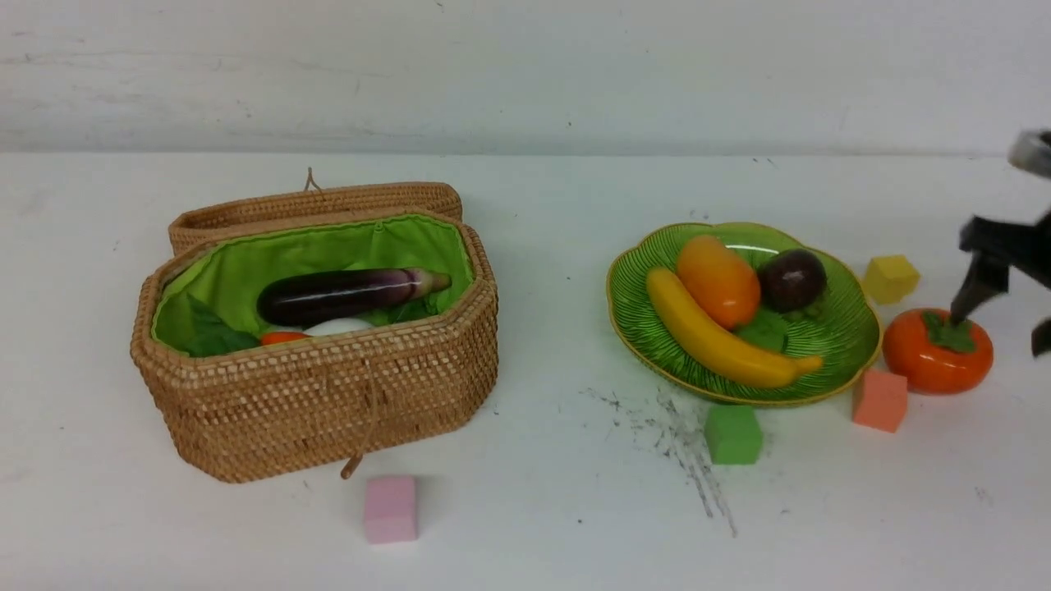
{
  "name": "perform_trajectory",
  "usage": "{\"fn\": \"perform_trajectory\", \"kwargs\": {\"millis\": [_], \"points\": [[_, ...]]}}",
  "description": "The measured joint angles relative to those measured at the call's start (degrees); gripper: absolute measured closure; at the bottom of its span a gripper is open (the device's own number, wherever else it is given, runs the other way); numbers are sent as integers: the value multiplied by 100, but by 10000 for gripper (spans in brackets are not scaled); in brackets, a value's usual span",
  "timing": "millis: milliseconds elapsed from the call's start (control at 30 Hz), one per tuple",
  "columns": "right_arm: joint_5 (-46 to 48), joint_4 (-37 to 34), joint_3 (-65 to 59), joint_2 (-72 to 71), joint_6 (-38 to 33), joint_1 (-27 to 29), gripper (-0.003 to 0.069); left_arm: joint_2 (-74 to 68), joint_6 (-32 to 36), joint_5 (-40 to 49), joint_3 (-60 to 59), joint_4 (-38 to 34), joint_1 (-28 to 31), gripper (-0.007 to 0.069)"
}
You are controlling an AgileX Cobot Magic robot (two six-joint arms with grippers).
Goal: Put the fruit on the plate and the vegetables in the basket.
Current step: Grab a tomato with your right arm and place it on the plate on the right.
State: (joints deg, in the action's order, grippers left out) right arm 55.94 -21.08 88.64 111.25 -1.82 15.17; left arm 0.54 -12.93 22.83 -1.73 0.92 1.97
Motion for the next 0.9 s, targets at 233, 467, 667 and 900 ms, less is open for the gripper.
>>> {"fn": "perform_trajectory", "kwargs": {"millis": [233,467,667,900], "points": [[-336,-1515,-242,460,-1315,530,64,0,0,-4,0,0,0,386],[-607,-1975,-205,865,-1622,523,67,0,0,-4,0,0,0,386],[-495,-2088,-126,886,-1950,523,139,0,0,-4,0,0,0,386],[-225,-1983,100,220,-2134,540,139,0,0,-4,0,0,0,386]]}}
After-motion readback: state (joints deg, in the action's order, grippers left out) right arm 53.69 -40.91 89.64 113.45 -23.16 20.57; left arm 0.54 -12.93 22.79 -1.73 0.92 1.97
